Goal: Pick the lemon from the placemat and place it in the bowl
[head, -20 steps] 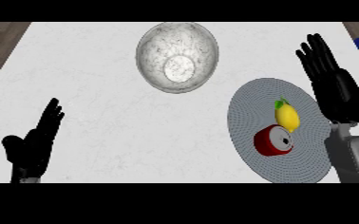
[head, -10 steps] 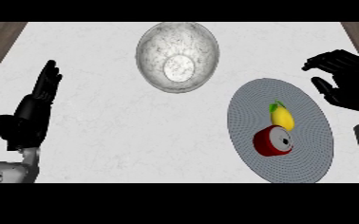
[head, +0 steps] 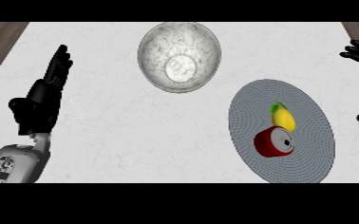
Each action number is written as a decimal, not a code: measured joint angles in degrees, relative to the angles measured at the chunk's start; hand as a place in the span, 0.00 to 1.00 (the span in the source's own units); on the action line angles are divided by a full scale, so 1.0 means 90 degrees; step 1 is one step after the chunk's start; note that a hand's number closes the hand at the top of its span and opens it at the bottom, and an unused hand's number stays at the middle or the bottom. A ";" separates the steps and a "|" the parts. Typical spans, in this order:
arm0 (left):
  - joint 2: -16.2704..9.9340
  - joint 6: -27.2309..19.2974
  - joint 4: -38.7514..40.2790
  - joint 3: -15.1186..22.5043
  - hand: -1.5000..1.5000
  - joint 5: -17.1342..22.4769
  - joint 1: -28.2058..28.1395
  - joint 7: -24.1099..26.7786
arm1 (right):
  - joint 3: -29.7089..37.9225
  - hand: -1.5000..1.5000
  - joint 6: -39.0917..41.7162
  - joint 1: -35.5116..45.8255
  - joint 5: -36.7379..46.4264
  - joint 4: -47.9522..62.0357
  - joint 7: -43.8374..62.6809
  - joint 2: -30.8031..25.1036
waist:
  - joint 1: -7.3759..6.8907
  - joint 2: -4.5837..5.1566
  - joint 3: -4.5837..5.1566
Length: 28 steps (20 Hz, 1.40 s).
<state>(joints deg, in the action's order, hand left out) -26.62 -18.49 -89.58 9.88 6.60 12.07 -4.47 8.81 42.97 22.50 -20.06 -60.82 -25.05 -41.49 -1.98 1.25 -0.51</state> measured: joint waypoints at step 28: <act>0.0265 -0.0003 -0.0040 -0.0022 0.50 -0.0452 0.0110 -0.0393 | -0.3906 0.00 -0.1249 0.1294 0.4477 -0.0315 -0.1191 -0.0861 | 0.0067 -0.0104 0.0051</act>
<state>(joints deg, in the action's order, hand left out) -24.24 -18.52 -89.95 9.68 2.52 13.05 -8.02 -26.34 31.73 34.15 20.23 -63.65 -35.76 -49.24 -1.38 0.31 -0.05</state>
